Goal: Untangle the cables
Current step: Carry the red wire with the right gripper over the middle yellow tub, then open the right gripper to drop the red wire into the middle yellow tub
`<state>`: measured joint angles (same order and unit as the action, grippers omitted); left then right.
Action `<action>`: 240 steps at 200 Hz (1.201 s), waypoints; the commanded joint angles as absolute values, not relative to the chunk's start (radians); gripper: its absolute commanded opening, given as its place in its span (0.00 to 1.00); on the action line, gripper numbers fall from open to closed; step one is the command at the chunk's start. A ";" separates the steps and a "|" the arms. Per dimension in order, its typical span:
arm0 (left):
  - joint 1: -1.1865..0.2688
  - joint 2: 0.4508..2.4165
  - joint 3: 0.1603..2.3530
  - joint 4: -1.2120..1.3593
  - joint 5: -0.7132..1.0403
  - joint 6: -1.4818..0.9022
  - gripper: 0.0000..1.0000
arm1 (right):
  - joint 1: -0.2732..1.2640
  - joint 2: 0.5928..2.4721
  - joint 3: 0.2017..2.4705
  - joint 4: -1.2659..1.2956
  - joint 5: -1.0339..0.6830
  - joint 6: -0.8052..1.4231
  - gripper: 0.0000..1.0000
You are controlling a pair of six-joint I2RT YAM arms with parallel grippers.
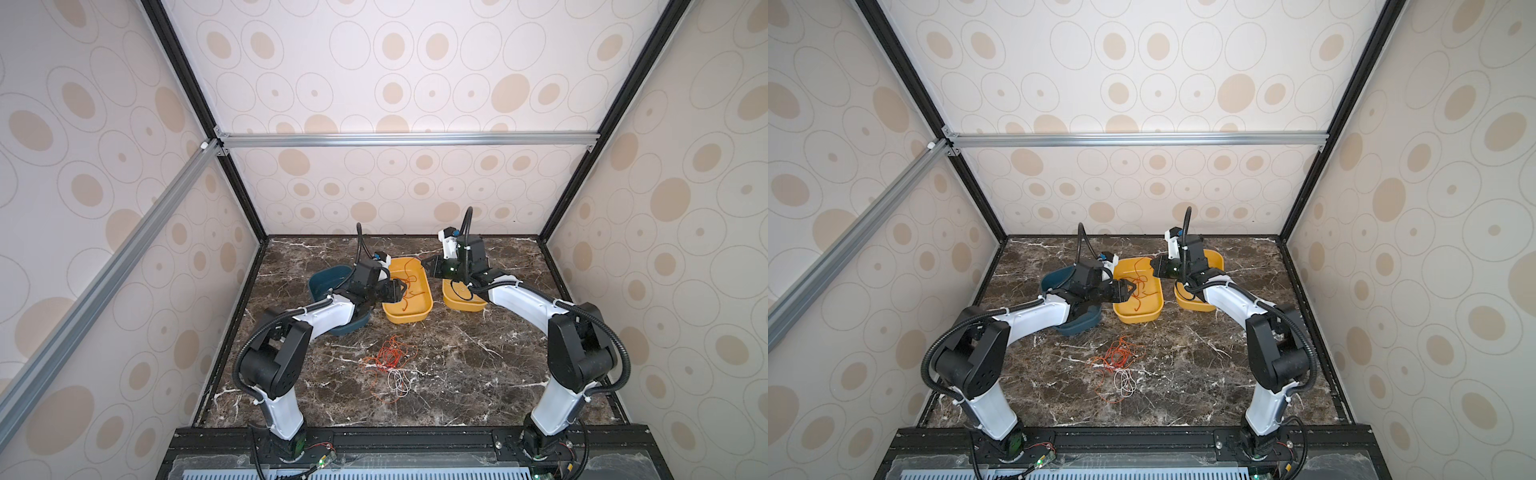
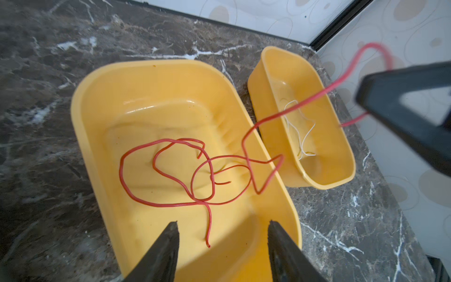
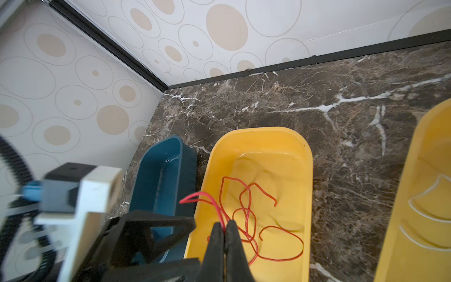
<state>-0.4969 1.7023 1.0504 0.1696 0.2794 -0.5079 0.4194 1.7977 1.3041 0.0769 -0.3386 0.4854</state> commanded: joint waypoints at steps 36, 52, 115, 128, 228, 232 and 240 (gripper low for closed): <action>-0.470 1.447 0.900 0.132 0.199 -0.506 0.66 | 0.488 1.927 1.388 -0.020 -0.286 0.474 0.06; -0.466 1.390 0.840 0.133 0.188 -0.519 0.66 | 0.503 1.946 1.400 -0.062 -0.269 0.472 0.06; -0.465 1.199 0.626 0.142 0.182 -0.585 0.67 | 0.525 1.994 1.433 -0.210 -0.206 0.454 0.29; -0.465 1.169 0.599 0.134 0.187 -0.591 0.67 | 0.527 1.975 1.430 -0.233 -0.193 0.441 0.37; -0.512 1.077 0.420 0.174 0.295 -0.650 0.70 | 0.540 1.675 1.202 -0.200 -0.350 0.391 0.46; -0.517 1.076 0.416 0.173 0.293 -0.652 0.70 | 0.543 1.665 1.187 -0.196 -0.364 0.392 0.46; -0.525 1.075 0.404 0.174 0.289 -0.654 0.70 | 0.549 1.645 1.155 -0.187 -0.388 0.397 0.46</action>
<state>-0.4980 1.0939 0.4213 0.1528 0.2726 -0.6346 0.5282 1.6890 1.2392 -0.1970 -0.2787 0.4015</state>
